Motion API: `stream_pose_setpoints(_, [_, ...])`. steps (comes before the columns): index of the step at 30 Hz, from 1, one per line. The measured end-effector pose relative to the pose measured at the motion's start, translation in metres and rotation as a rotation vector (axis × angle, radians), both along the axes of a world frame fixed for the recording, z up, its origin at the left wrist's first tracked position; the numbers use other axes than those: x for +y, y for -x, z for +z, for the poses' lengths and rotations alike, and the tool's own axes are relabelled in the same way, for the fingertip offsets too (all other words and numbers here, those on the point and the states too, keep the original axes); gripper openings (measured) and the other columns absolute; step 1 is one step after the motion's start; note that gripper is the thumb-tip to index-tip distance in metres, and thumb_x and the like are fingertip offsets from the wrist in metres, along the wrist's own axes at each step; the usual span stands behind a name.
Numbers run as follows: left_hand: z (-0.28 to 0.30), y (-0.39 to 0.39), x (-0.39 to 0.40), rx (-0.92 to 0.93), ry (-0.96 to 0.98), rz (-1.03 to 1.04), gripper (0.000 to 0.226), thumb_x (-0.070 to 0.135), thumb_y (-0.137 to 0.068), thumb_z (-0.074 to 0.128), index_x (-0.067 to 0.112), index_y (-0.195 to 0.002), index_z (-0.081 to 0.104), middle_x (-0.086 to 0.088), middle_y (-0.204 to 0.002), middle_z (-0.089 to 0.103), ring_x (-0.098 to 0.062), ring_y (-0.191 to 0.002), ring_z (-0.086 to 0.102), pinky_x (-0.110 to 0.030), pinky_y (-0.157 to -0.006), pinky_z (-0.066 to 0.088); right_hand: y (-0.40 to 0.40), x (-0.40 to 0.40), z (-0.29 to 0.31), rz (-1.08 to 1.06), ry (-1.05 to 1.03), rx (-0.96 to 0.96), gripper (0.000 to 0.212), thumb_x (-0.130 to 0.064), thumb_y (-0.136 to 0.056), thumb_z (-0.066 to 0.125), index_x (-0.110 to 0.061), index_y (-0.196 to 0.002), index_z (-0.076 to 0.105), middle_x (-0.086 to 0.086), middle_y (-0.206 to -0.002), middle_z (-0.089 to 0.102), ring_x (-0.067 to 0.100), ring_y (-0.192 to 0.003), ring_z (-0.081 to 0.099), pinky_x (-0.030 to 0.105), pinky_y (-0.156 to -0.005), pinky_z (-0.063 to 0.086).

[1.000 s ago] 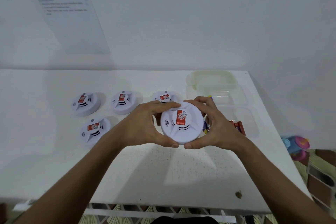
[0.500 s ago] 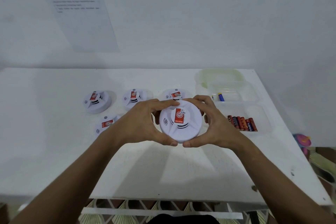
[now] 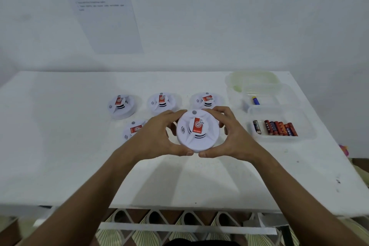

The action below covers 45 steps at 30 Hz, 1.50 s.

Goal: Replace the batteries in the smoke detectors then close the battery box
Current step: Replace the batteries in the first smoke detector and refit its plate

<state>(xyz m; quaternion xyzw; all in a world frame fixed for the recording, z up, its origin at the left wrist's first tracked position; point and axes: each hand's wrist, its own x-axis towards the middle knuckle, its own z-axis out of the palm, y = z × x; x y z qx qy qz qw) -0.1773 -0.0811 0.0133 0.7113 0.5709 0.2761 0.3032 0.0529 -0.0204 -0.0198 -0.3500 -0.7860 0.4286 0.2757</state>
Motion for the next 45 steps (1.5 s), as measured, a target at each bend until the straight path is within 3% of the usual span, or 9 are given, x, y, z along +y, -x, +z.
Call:
stream_pose_setpoints(5, [-0.007, 0.01, -0.011, -0.044, 0.03, -0.017, 0.081, 0.039, -0.062, 0.089, 0.043, -0.132, 0.049, 0.019, -0.11, 0.063, -0.005, -0.093, 0.058, -0.01, -0.069, 0.045, 0.01, -0.007, -0.009, 0.013, 0.039, -0.009, 0.103, -0.037, -0.048, 0.093, -0.038, -0.14, 0.047, -0.01, -0.133, 0.04, -0.007, -0.109, 0.044, 0.004, -0.082, 0.037])
stream_pose_setpoints(10, [-0.011, 0.01, -0.014, -0.045, 0.039, -0.032, 0.078, 0.033, -0.065, 0.088, 0.037, -0.132, 0.049, 0.022, -0.108, 0.063, 0.0, -0.088, 0.057, -0.009, -0.066, 0.045, 0.015, -0.008, -0.019, 0.004, 0.068, -0.013, 0.102, -0.039, -0.049, 0.094, -0.042, -0.14, 0.046, -0.006, -0.133, 0.044, 0.005, -0.118, 0.045, 0.013, -0.09, 0.038])
stream_pose_setpoints(15, [-0.011, 0.014, -0.014, -0.028, 0.031, 0.009, 0.074, 0.032, -0.063, 0.089, 0.045, -0.124, 0.049, 0.034, -0.092, 0.058, 0.006, -0.081, 0.054, -0.009, -0.063, 0.046, 0.021, -0.005, -0.026, -0.002, 0.069, -0.007, 0.102, -0.037, -0.05, 0.095, -0.043, -0.139, 0.045, -0.006, -0.133, 0.043, 0.008, -0.119, 0.045, 0.016, -0.091, 0.038])
stream_pose_setpoints(21, [-0.016, 0.019, -0.007, -0.003, 0.035, 0.021, 0.081, 0.032, -0.065, 0.088, 0.036, -0.135, 0.048, 0.042, -0.083, 0.053, 0.005, -0.067, 0.046, -0.009, -0.058, 0.041, 0.028, 0.002, -0.029, -0.008, 0.075, -0.003, 0.103, -0.028, -0.054, 0.097, -0.039, -0.141, 0.044, -0.006, -0.135, 0.043, 0.007, -0.119, 0.045, 0.015, -0.089, 0.038])
stream_pose_setpoints(31, [-0.021, 0.018, 0.005, -0.032, 0.062, 0.041, 0.083, 0.031, -0.063, 0.089, 0.04, -0.134, 0.047, 0.024, -0.09, 0.061, 0.006, -0.065, 0.049, -0.008, -0.058, 0.042, 0.026, 0.01, -0.031, -0.057, 0.054, -0.008, 0.102, -0.028, -0.055, 0.097, -0.037, -0.142, 0.045, -0.013, -0.136, 0.045, 0.01, -0.121, 0.045, 0.011, -0.083, 0.035])
stream_pose_setpoints(38, [-0.027, 0.017, 0.014, -0.046, 0.069, 0.043, 0.083, 0.032, -0.062, 0.09, 0.043, -0.132, 0.047, 0.022, -0.095, 0.062, 0.005, -0.064, 0.048, -0.01, -0.059, 0.042, 0.026, 0.017, -0.033, -0.062, 0.065, -0.004, 0.102, -0.039, -0.05, 0.093, -0.039, -0.14, 0.045, -0.013, -0.138, 0.045, 0.011, -0.126, 0.044, 0.018, -0.087, 0.037])
stream_pose_setpoints(45, [-0.035, 0.02, 0.018, -0.056, 0.074, 0.046, 0.083, 0.031, -0.062, 0.09, 0.044, -0.132, 0.047, 0.022, -0.09, 0.062, 0.001, -0.063, 0.046, -0.012, -0.06, 0.044, 0.029, 0.018, -0.037, -0.071, 0.057, -0.037, 0.101, -0.028, -0.055, 0.097, -0.033, -0.141, 0.044, -0.012, -0.139, 0.045, 0.008, -0.126, 0.041, 0.029, -0.1, 0.039])
